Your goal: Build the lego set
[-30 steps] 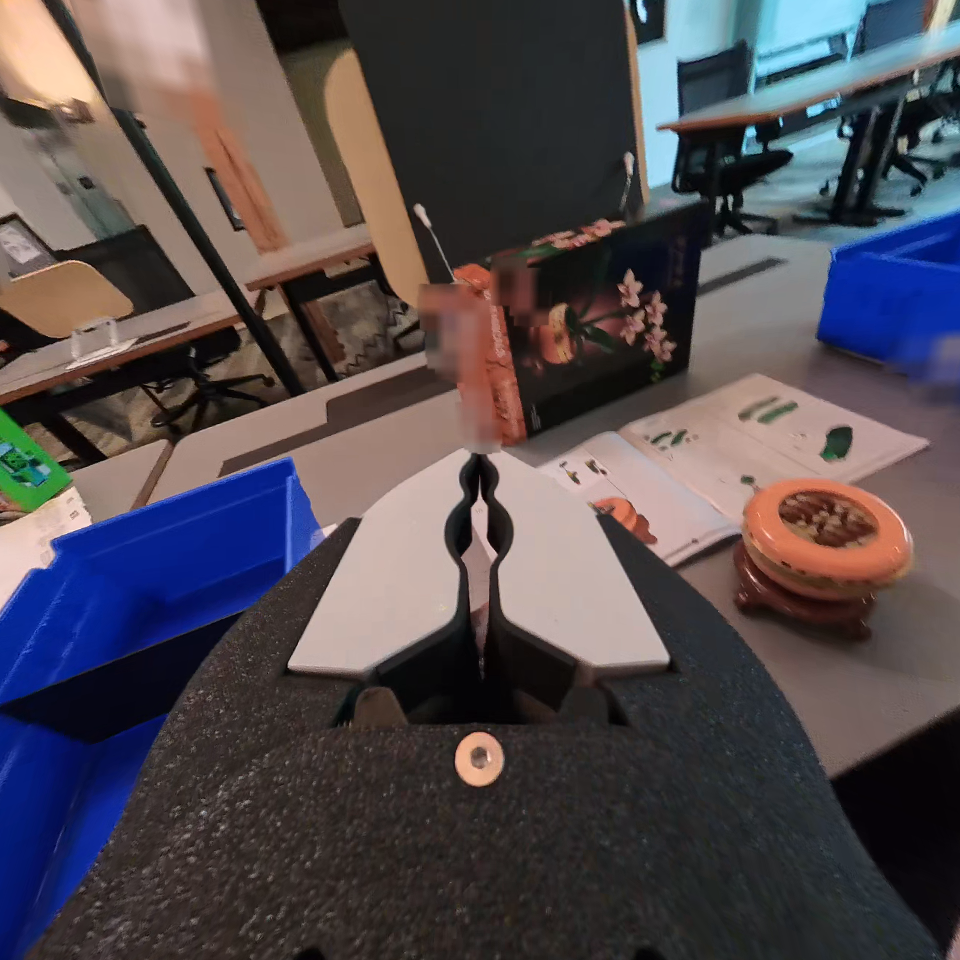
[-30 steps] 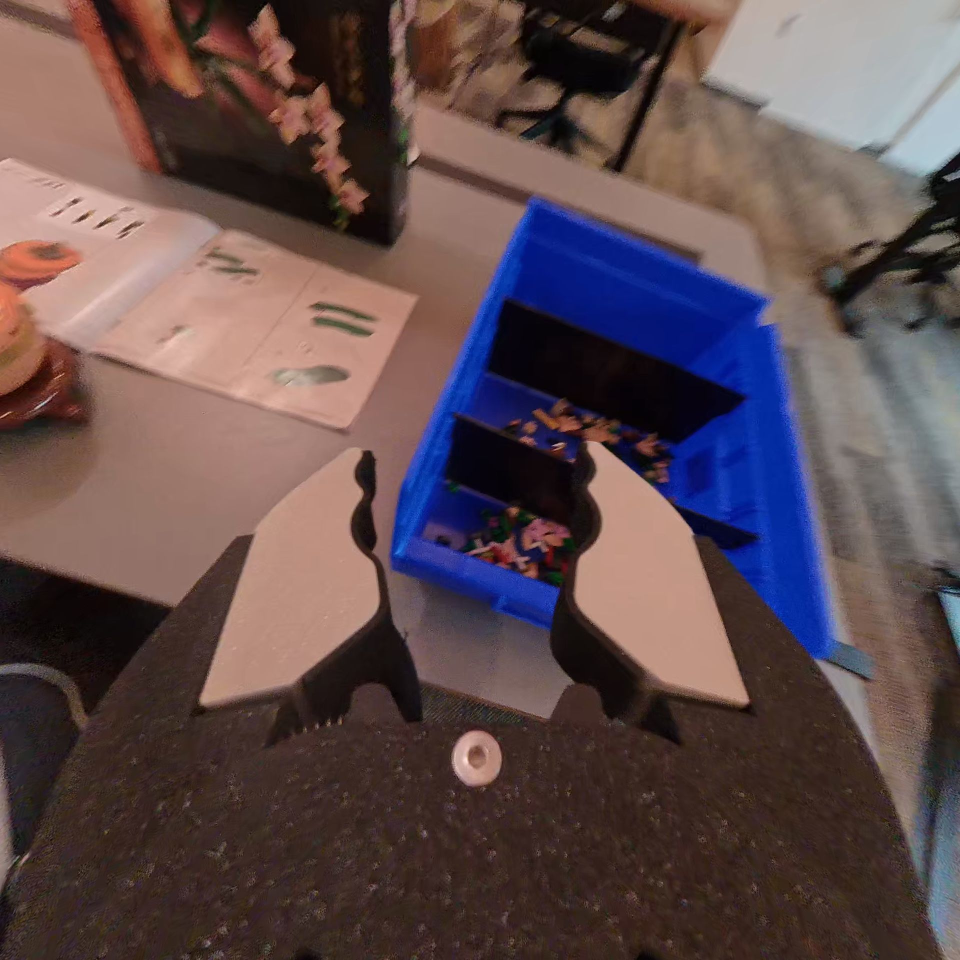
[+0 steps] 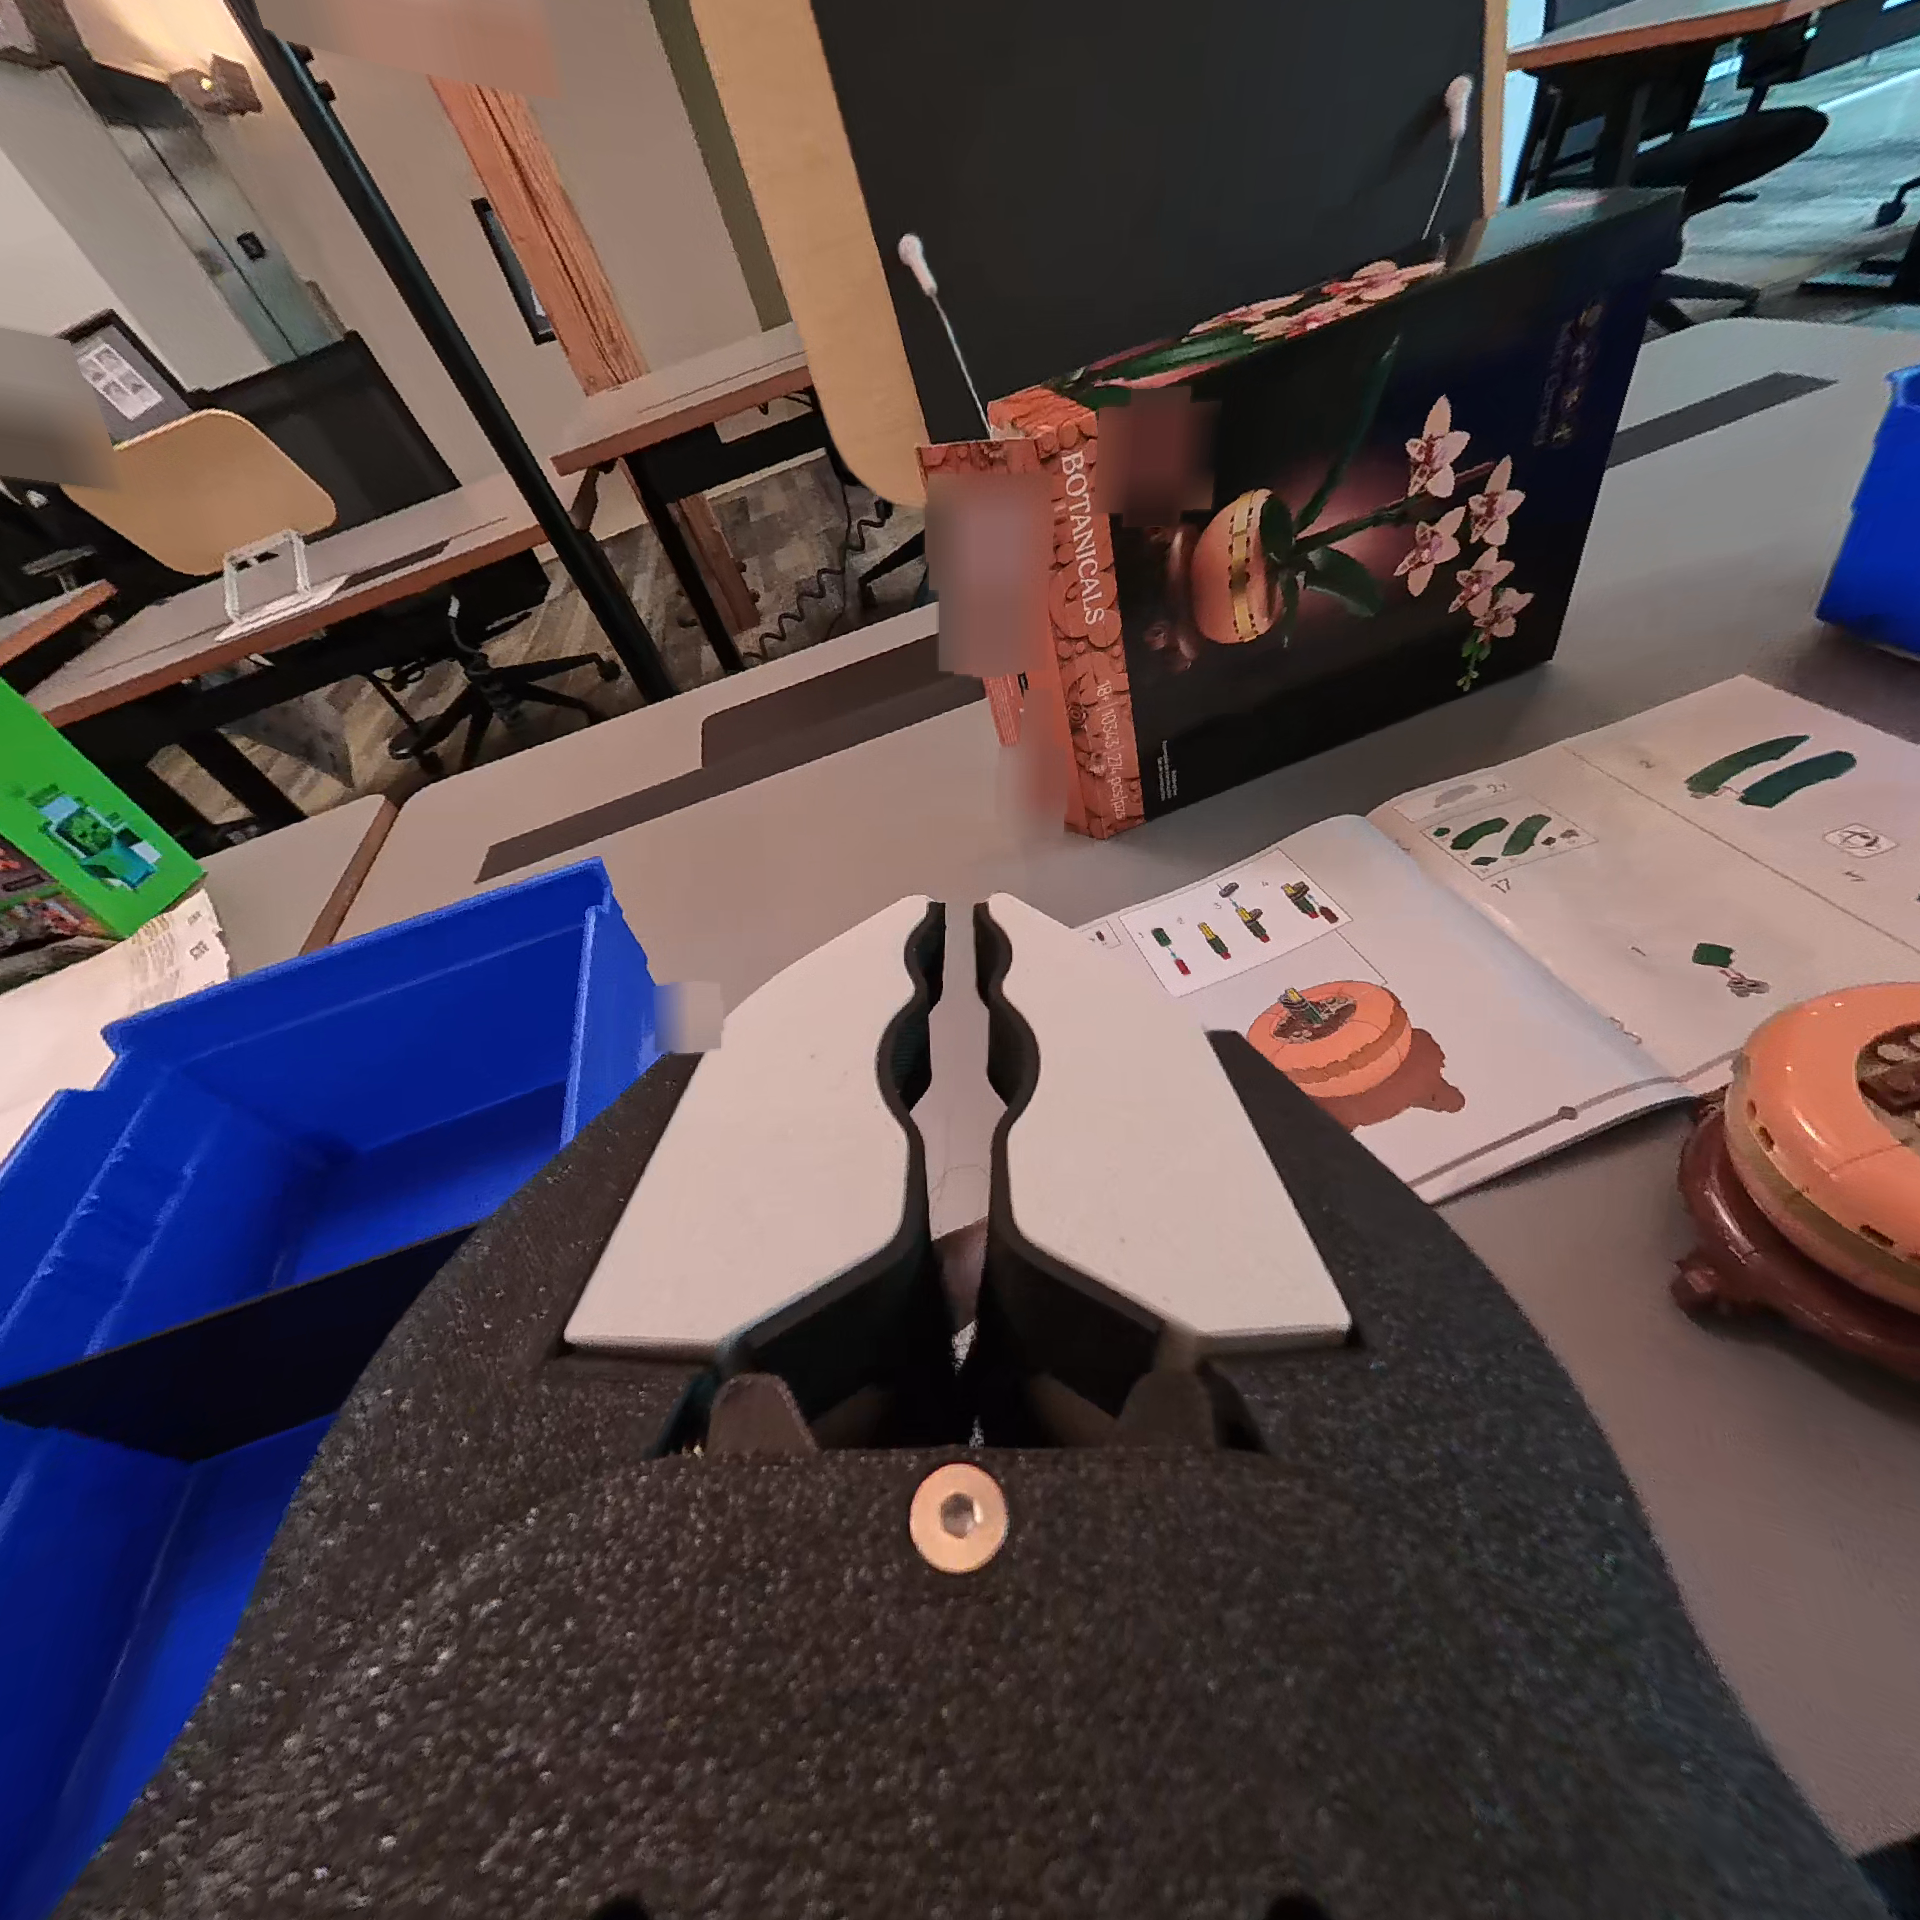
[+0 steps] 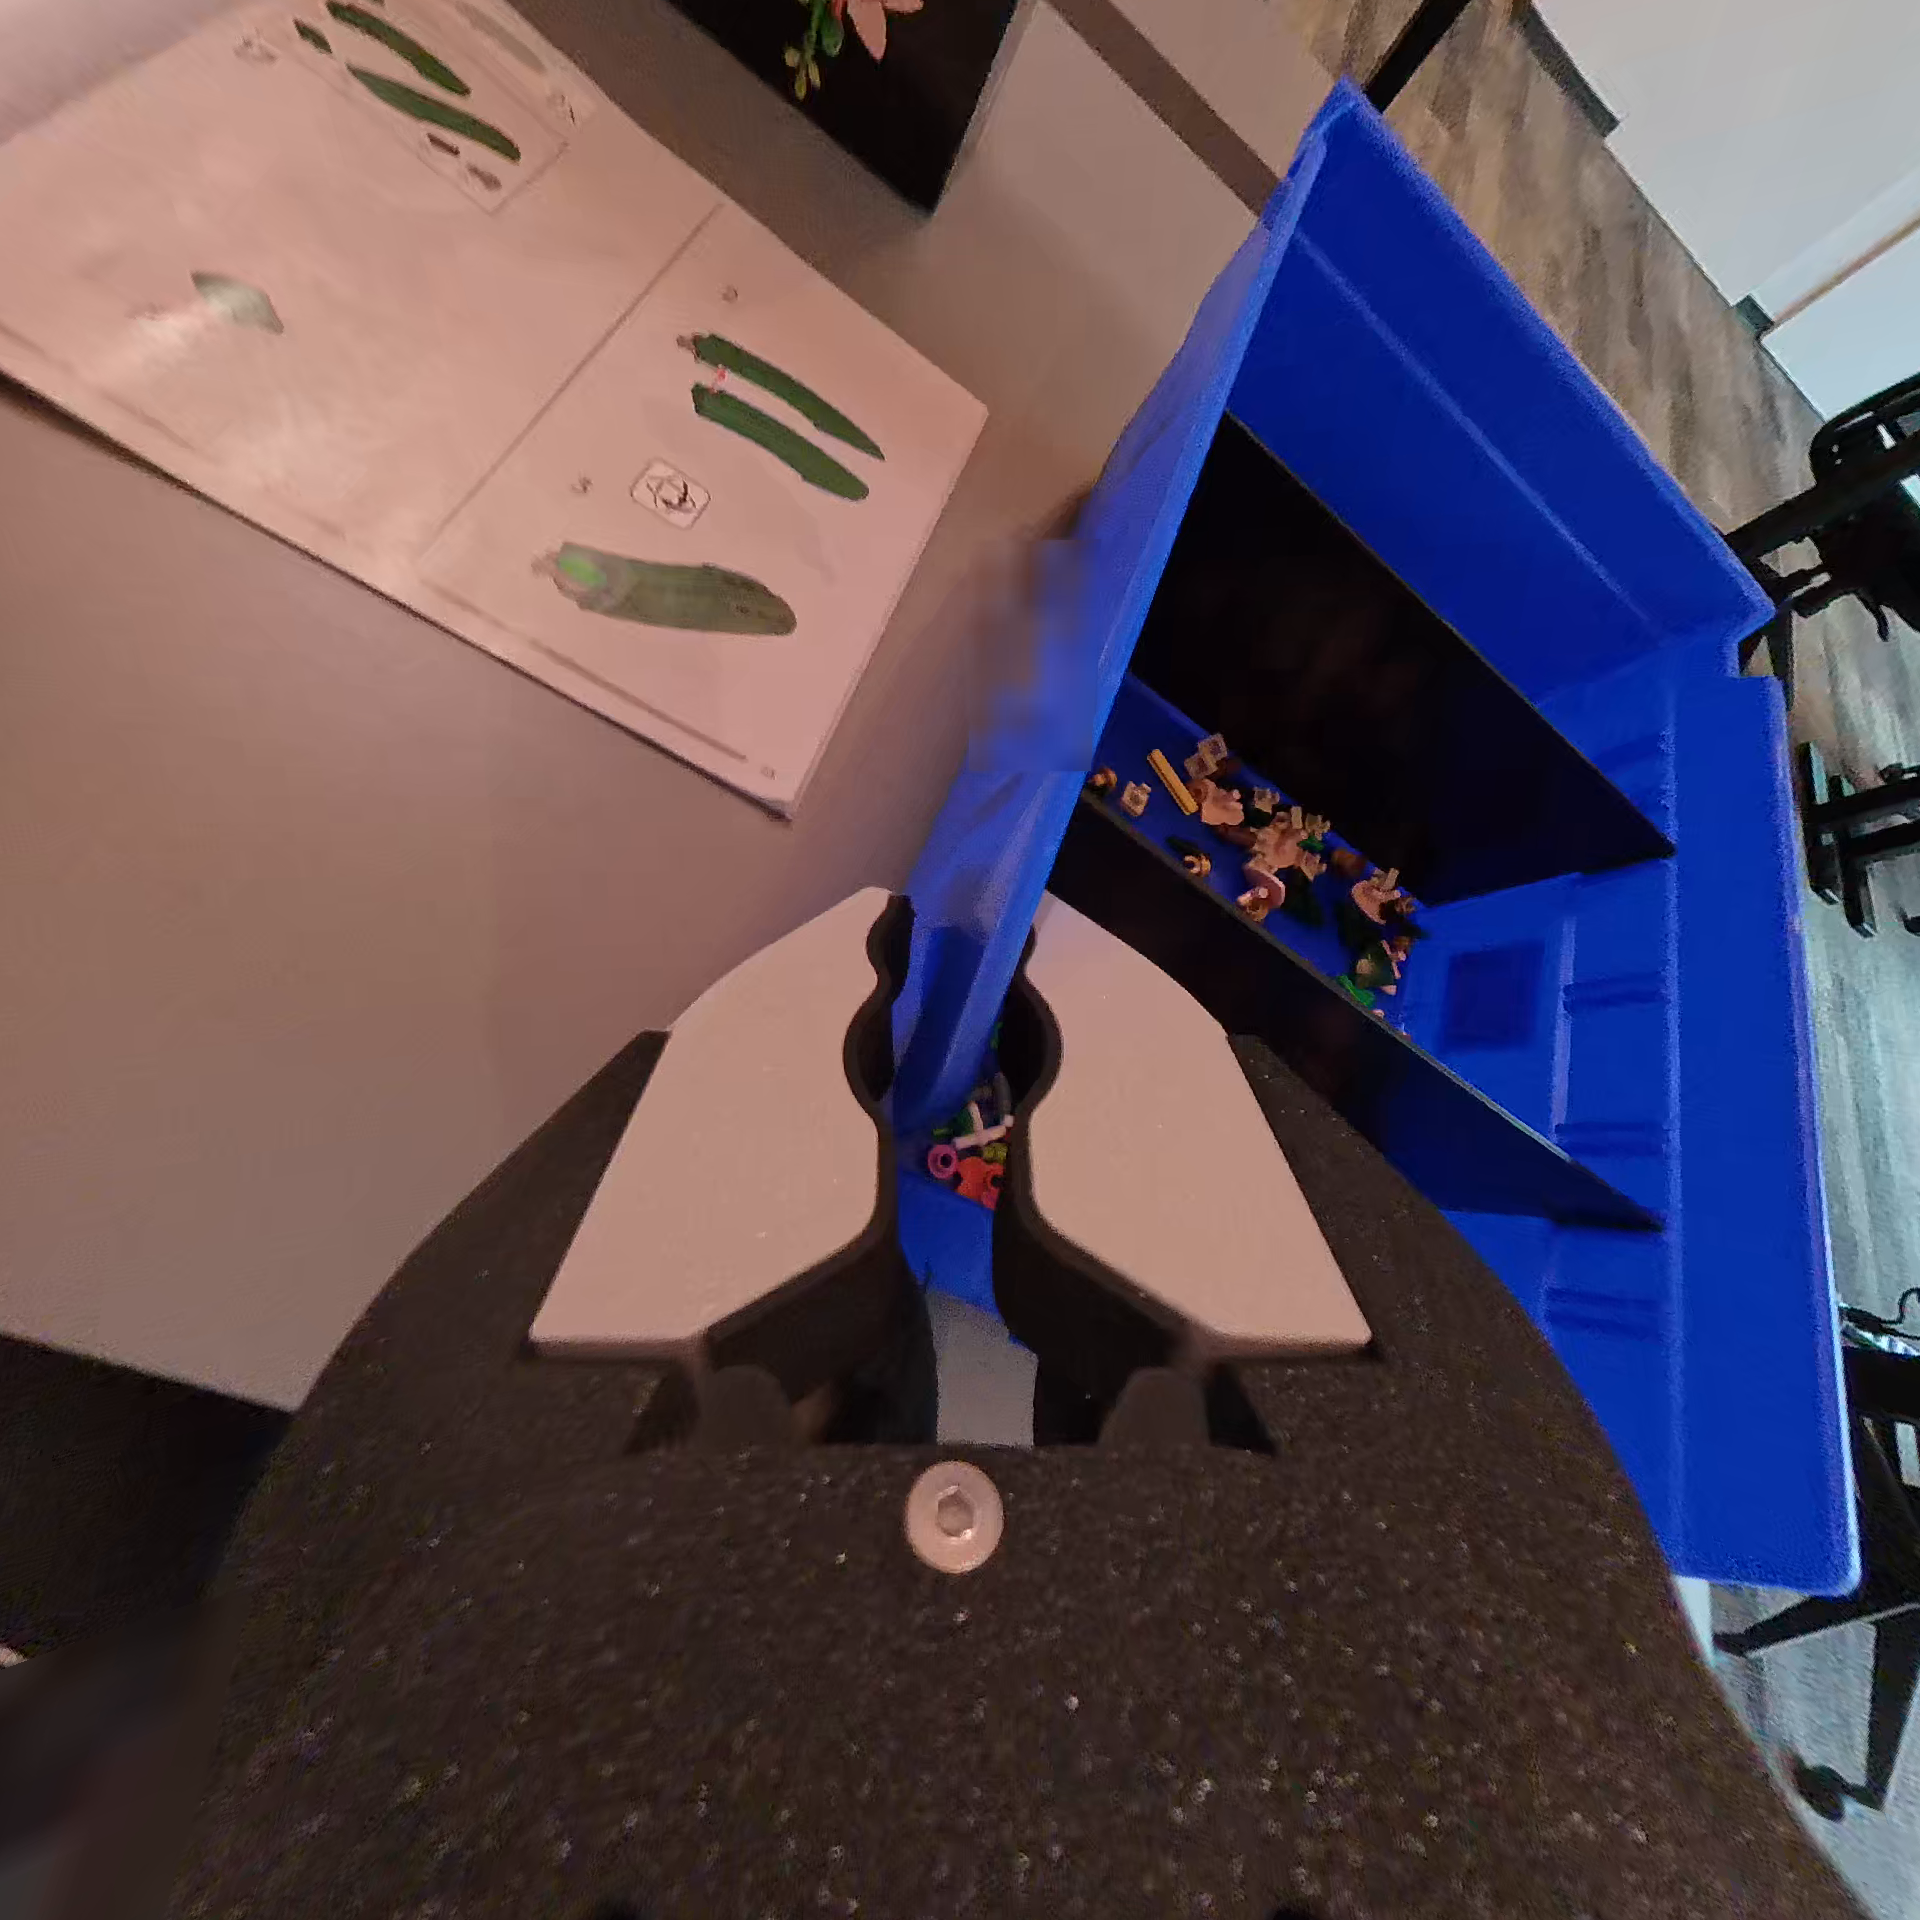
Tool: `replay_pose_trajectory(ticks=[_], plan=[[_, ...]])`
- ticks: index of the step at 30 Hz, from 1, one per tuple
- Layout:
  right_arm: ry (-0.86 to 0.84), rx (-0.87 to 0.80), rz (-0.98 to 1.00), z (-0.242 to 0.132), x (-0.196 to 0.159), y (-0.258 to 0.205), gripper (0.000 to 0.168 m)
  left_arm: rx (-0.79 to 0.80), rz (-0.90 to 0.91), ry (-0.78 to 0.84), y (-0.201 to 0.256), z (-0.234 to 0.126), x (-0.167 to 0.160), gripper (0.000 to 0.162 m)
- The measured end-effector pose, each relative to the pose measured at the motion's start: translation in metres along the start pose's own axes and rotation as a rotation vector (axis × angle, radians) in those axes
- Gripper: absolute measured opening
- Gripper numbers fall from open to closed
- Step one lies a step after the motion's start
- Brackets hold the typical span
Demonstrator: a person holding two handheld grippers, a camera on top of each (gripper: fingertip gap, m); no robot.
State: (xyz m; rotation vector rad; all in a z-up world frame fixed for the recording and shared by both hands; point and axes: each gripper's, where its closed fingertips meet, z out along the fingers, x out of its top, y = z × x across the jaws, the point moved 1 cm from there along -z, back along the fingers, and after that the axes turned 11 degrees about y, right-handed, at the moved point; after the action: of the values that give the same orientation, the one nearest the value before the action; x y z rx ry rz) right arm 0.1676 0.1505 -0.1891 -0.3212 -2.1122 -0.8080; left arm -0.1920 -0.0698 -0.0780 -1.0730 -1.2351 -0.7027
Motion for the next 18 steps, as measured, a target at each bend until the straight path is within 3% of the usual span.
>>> replay_pose_trajectory(ticks=[11, 18], plan=[[0.064, -0.07, -0.047, 0.013, 0.009, -0.001, 0.015, -0.015, 0.021, -0.017, 0.012, 0.018, -0.003, 0.011], [0.066, -0.103, -0.087, 0.009, 0.007, 0.008, 0.03, -0.022, 0.039, -0.02, 0.017, 0.024, -0.003, 0.014]])
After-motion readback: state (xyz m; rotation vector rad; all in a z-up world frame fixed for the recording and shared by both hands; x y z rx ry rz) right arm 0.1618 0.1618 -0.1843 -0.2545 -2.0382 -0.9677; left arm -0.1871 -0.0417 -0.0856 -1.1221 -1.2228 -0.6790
